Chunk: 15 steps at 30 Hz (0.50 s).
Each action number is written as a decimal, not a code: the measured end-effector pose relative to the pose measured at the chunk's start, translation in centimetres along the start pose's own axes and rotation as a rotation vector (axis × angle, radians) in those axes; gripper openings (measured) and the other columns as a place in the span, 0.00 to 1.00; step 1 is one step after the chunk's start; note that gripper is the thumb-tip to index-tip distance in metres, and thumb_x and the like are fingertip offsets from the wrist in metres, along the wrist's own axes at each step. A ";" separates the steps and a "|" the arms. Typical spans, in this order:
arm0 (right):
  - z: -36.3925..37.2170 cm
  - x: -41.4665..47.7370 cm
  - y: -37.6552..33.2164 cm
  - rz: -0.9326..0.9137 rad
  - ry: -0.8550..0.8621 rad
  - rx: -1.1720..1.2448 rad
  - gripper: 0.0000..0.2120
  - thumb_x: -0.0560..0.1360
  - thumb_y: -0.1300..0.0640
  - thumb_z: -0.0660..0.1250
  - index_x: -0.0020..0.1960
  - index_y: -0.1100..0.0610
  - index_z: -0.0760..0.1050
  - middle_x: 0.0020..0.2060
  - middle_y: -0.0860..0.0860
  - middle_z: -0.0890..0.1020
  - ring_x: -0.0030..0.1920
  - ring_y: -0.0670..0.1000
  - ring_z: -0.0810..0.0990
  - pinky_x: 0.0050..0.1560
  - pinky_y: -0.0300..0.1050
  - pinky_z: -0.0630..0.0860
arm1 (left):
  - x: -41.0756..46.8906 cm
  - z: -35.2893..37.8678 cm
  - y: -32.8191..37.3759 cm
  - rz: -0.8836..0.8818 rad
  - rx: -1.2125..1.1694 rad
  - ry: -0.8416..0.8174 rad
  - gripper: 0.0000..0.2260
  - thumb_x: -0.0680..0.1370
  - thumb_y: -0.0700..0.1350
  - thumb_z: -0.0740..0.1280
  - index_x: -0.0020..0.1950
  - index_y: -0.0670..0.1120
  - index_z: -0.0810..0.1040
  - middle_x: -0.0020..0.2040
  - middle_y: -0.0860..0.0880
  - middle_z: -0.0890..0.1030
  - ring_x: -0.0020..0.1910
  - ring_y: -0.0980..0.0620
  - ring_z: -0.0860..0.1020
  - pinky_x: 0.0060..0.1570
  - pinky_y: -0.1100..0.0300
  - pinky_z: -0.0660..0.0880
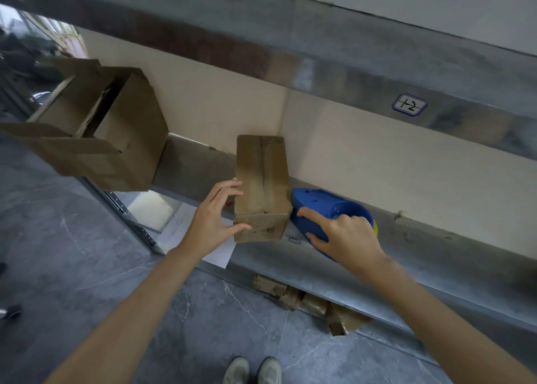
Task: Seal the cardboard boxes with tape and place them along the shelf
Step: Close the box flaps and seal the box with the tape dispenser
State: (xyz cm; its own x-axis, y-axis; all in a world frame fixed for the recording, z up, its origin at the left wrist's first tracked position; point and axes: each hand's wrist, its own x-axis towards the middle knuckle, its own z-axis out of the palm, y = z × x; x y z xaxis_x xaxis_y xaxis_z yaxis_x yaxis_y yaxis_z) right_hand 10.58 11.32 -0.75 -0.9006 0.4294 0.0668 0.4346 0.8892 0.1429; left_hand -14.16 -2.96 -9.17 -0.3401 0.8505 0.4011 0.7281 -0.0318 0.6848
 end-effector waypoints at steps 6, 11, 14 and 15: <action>2.2 1.1 0.1 0.052 0.003 -0.016 0.20 0.77 0.47 0.66 0.69 0.47 0.72 0.22 0.52 0.71 0.21 0.54 0.73 0.22 0.41 0.58 | 0.0 0.0 0.3 -0.002 -0.007 -0.008 0.30 0.67 0.56 0.77 0.65 0.47 0.73 0.71 0.55 0.69 0.72 0.55 0.69 0.64 0.49 0.76; 4.9 2.9 2.1 0.251 -0.035 0.290 0.22 0.80 0.47 0.60 0.72 0.43 0.64 0.40 0.54 0.83 0.34 0.55 0.80 0.29 0.48 0.76 | -0.1 -0.2 0.8 -0.007 0.001 -0.006 0.31 0.67 0.53 0.79 0.64 0.44 0.73 0.71 0.50 0.70 0.72 0.53 0.69 0.62 0.47 0.77; 6.8 3.4 4.1 0.370 -0.181 0.542 0.24 0.79 0.54 0.60 0.74 0.43 0.60 0.39 0.56 0.81 0.31 0.54 0.77 0.27 0.45 0.74 | -0.1 -0.1 0.9 -0.018 -0.004 0.000 0.31 0.66 0.49 0.81 0.64 0.43 0.73 0.71 0.49 0.71 0.71 0.52 0.70 0.62 0.46 0.77; 7.6 3.5 4.6 0.386 -0.231 0.590 0.26 0.79 0.56 0.59 0.75 0.43 0.58 0.36 0.55 0.79 0.29 0.53 0.75 0.25 0.43 0.70 | -0.1 -0.1 0.9 -0.023 -0.006 -0.001 0.31 0.66 0.49 0.81 0.64 0.43 0.73 0.71 0.49 0.71 0.71 0.52 0.70 0.62 0.45 0.77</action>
State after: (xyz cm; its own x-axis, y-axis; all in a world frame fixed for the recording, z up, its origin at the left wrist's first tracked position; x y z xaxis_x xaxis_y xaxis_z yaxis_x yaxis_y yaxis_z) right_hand 9.50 18.11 -7.32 -0.6885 0.6931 -0.2136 0.7077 0.5775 -0.4070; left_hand -13.53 -3.15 -8.54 -0.3559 0.8516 0.3848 0.7166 -0.0156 0.6974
